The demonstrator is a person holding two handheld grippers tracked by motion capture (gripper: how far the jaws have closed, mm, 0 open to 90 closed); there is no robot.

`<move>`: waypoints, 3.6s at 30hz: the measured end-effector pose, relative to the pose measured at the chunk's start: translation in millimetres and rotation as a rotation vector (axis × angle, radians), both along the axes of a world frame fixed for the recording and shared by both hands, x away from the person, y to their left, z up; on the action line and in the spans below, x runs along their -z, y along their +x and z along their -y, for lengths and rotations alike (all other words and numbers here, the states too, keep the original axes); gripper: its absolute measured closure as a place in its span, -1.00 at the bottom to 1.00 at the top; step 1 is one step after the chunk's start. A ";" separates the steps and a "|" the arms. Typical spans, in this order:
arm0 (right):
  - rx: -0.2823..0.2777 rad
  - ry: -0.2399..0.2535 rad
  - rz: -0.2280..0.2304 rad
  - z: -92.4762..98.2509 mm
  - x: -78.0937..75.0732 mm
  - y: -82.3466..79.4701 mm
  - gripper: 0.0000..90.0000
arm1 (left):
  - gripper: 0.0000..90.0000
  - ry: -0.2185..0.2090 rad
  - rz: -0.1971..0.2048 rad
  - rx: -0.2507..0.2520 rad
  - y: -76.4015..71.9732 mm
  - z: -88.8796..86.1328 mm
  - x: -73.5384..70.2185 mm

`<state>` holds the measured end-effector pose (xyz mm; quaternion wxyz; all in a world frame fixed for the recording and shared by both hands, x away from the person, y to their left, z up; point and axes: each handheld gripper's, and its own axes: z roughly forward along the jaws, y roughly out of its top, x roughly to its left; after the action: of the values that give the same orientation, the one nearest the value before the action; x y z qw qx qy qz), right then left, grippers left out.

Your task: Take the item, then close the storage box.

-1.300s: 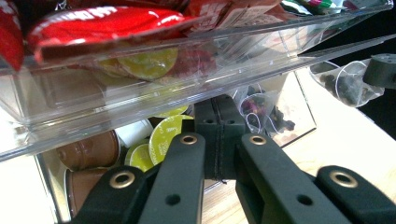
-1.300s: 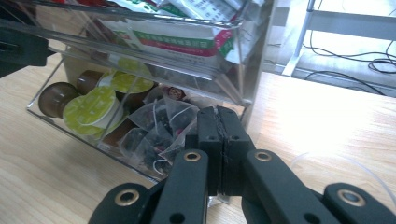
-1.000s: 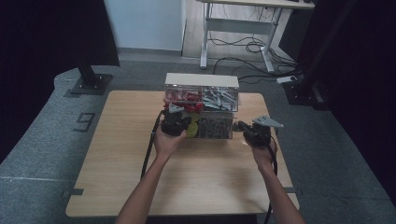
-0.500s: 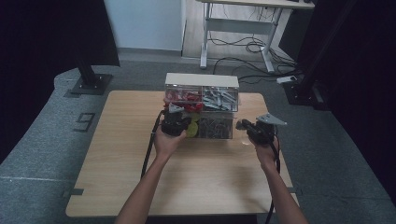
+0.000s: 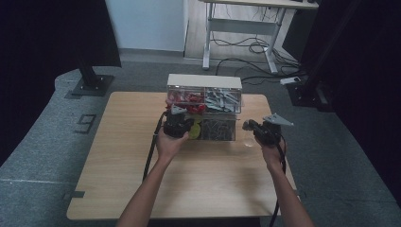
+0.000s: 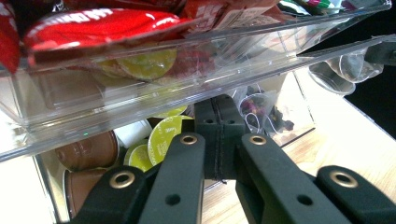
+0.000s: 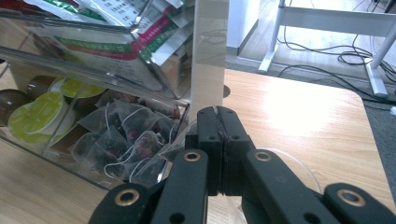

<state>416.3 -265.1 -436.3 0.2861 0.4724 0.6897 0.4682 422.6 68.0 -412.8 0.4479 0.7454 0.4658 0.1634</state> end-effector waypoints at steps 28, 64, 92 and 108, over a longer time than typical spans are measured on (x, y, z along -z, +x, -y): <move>0.057 -0.029 -0.016 23.3 0.4 11.8 0.97 | 0.99 0.003 -0.004 0.005 -0.2 3.3 2.4; 0.009 -0.013 -0.014 12.2 26.3 -16.6 0.46 | 1.00 -0.015 -0.008 0.006 -0.7 1.6 6.3; -0.043 0.119 -0.029 22.4 54.6 -69.6 0.39 | 1.00 -0.012 -0.019 0.015 -5.9 1.1 13.4; -0.081 0.107 -0.046 17.0 74.9 -90.0 0.37 | 1.00 -0.008 -0.030 0.018 -12.7 -2.4 22.8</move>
<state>326.3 -282.1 -511.1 0.2251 0.4695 0.6886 0.5046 409.8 70.4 -435.6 0.4453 0.7501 0.4665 0.1463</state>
